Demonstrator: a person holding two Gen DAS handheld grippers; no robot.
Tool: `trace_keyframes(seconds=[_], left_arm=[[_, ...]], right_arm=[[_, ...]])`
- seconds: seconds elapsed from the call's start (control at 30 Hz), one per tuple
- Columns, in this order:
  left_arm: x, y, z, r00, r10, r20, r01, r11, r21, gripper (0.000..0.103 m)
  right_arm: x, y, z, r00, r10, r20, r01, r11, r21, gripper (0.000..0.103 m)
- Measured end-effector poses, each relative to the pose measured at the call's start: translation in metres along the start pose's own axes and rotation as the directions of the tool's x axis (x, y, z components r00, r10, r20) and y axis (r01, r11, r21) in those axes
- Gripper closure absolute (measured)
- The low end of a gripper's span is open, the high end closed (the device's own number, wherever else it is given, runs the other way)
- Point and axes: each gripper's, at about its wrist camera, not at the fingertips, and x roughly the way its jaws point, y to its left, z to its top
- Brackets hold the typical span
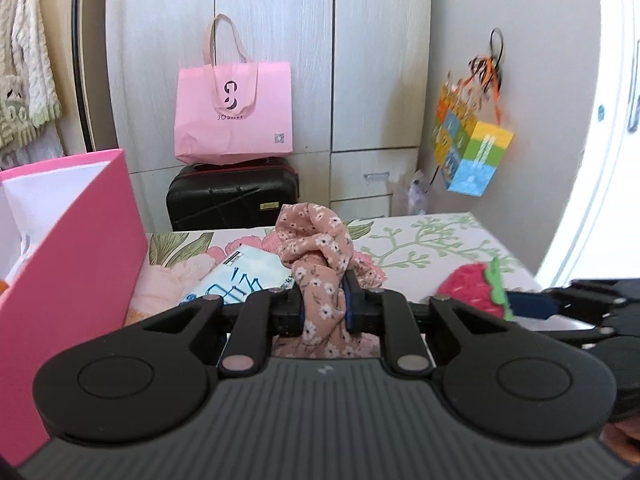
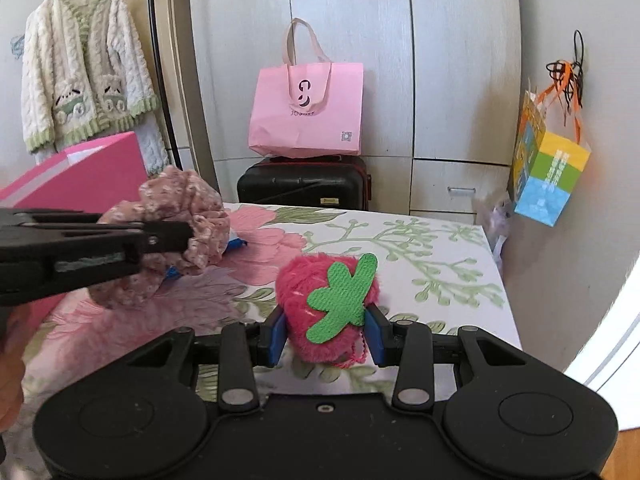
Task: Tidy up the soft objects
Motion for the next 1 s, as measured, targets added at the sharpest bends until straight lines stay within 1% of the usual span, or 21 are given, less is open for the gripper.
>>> trace_keyframes(seconds=[0.13,0.3,0.4,0.57,0.7,0.77,0.83,0.9,1.0], left_arm=[[-0.030,0.010,-0.005,0.999,-0.032,0.031,0.033,0.999,-0.014,0.088],[-0.062,0.026,-0.014,0.996,-0.084,0.042,0.086,0.994,-0.063,0.088],[-0.080,0.035,-0.019,0.992,-0.116,0.045,0.120,0.989,-0.084,0.088],[-0.109,0.040,-0.028,0.986,-0.165,0.030,0.167,0.983,-0.074,0.088],[-0.131,0.041,-0.036,0.983,-0.185,0.001,0.185,0.982,-0.041,0.088],[-0.140,0.043,-0.040,0.982,-0.187,-0.023,0.187,0.982,-0.028,0.088],[-0.148,0.046,-0.044,0.981,-0.184,-0.060,0.183,0.983,-0.022,0.088],[-0.154,0.052,-0.048,0.975,-0.203,-0.091,0.201,0.979,-0.029,0.088],[-0.166,0.064,-0.051,0.960,-0.243,-0.139,0.238,0.970,-0.050,0.088]], right_arm=[[-0.012,0.004,-0.004,1.000,0.031,-0.003,-0.031,0.999,0.031,0.058],[-0.029,0.016,-0.011,0.999,0.043,-0.019,-0.042,0.998,0.043,0.058],[-0.039,0.023,-0.017,0.998,0.061,-0.028,-0.060,0.997,0.045,0.058],[-0.053,0.037,-0.027,0.995,0.089,-0.052,-0.087,0.996,0.033,0.058],[-0.064,0.052,-0.033,0.991,0.114,-0.070,-0.113,0.993,0.015,0.058],[-0.072,0.060,-0.035,0.989,0.125,-0.073,-0.125,0.992,-0.004,0.058],[-0.080,0.066,-0.037,0.985,0.155,-0.080,-0.157,0.988,-0.013,0.058],[-0.087,0.074,-0.038,0.975,0.203,-0.096,-0.205,0.979,-0.012,0.058],[-0.096,0.089,-0.037,0.962,0.247,-0.115,-0.253,0.966,-0.044,0.058]])
